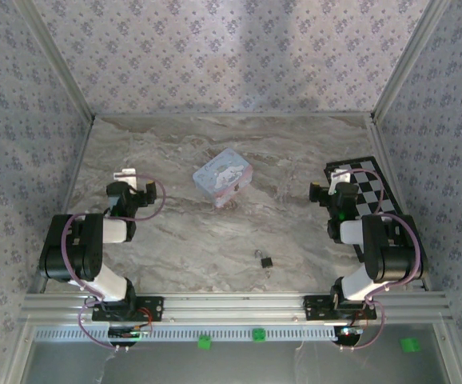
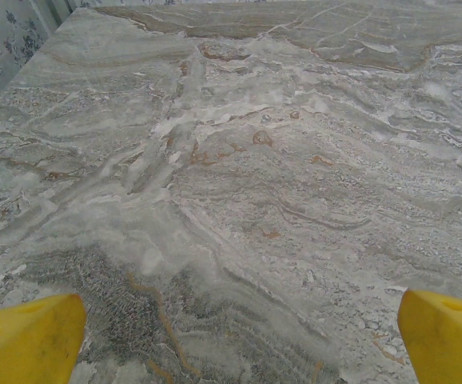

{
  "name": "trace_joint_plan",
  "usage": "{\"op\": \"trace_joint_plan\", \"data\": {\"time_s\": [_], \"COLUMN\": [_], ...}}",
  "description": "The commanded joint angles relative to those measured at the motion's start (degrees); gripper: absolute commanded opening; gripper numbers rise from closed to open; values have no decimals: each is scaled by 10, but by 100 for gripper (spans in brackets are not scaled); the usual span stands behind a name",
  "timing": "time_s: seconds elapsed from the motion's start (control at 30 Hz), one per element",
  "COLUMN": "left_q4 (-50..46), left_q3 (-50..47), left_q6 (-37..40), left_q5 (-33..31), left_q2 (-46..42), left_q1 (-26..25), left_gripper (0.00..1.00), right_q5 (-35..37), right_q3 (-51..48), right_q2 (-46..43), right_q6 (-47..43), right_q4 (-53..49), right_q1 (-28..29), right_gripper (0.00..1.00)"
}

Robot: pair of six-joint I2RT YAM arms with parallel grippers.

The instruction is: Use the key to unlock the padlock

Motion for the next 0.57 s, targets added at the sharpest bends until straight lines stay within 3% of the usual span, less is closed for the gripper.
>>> {"op": "trace_joint_plan", "data": {"time_s": [0.0, 0.4, 0.53], "left_q4": [5, 5, 5], "left_q3": [7, 8, 7], "left_q6": [-8, -8, -7], "left_q5": [9, 10, 10], "left_q2": [-7, -8, -8], "left_q1": [4, 4, 3], "left_gripper": [100, 100, 100], "right_q5": [17, 7, 50], "right_q3": [2, 8, -3], "right_q2": [-2, -1, -2], "right_q6": [-10, -3, -8], "right_q4": [24, 14, 38], "right_q1": [6, -2, 13], "right_gripper": [99, 99, 99]}}
